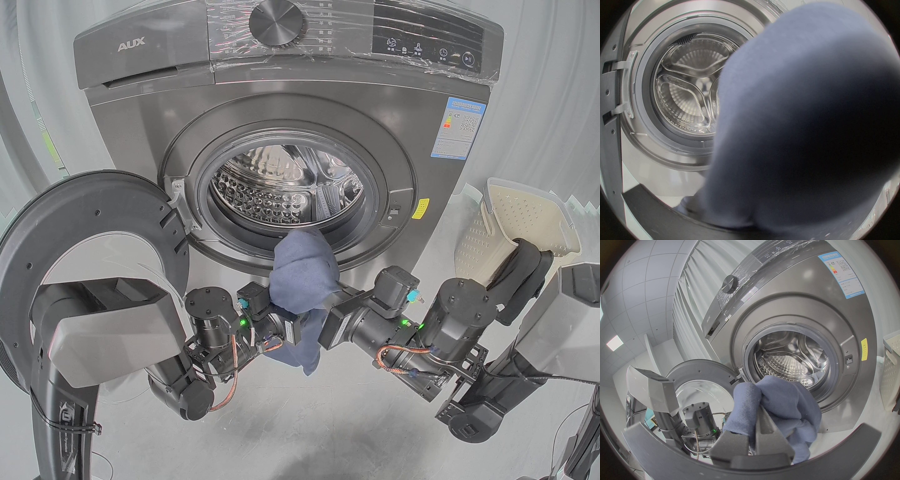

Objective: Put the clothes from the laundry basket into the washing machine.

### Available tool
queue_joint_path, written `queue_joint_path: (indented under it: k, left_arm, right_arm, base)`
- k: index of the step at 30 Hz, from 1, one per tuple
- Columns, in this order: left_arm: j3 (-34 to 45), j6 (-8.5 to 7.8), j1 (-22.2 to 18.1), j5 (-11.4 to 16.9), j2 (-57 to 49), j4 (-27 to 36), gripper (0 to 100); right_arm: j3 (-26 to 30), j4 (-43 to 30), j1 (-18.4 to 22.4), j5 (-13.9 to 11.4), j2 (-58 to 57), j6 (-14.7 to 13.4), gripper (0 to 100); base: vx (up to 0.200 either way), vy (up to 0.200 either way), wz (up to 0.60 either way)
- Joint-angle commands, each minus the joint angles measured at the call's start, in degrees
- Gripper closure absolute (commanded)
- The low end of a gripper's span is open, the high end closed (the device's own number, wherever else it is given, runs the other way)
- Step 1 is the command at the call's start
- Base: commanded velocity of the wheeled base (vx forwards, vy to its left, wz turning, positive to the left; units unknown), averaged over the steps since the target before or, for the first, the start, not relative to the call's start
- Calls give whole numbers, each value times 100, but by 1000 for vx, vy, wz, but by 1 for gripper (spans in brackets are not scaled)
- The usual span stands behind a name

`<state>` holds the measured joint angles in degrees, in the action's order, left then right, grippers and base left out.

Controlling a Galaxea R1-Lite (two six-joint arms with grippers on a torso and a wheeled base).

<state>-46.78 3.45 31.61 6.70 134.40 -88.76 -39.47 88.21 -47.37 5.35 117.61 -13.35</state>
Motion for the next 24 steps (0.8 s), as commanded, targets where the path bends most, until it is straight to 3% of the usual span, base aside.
queue_joint_path:
  k: [1,5,10,20,23,24]
  left_arm:
    - [-16,7,-67,-11,-54,8,100]
    - [46,94,-155,-29,-283,-1,100]
    - [178,130,-164,-29,-740,8,100]
    - [1206,191,-102,41,-1566,-1,100]
    - [1206,279,-164,41,-1698,-1,100]
    - [1223,376,-190,41,-1856,-1,100]
  right_arm:
    - [19,12,176,36,-54,-27,100]
    - [63,3,519,177,-46,-80,100]
    - [432,3,809,168,51,-98,100]
    - [704,12,809,115,447,-71,100]
    - [713,21,729,106,350,-80,100]
    - [695,21,633,98,200,-80,100]
  base:
    - [0,0,0]
    - [0,0,0]
    - [0,0,0]
    - [0,0,0]
    - [0,0,0]
    - [0,0,0]
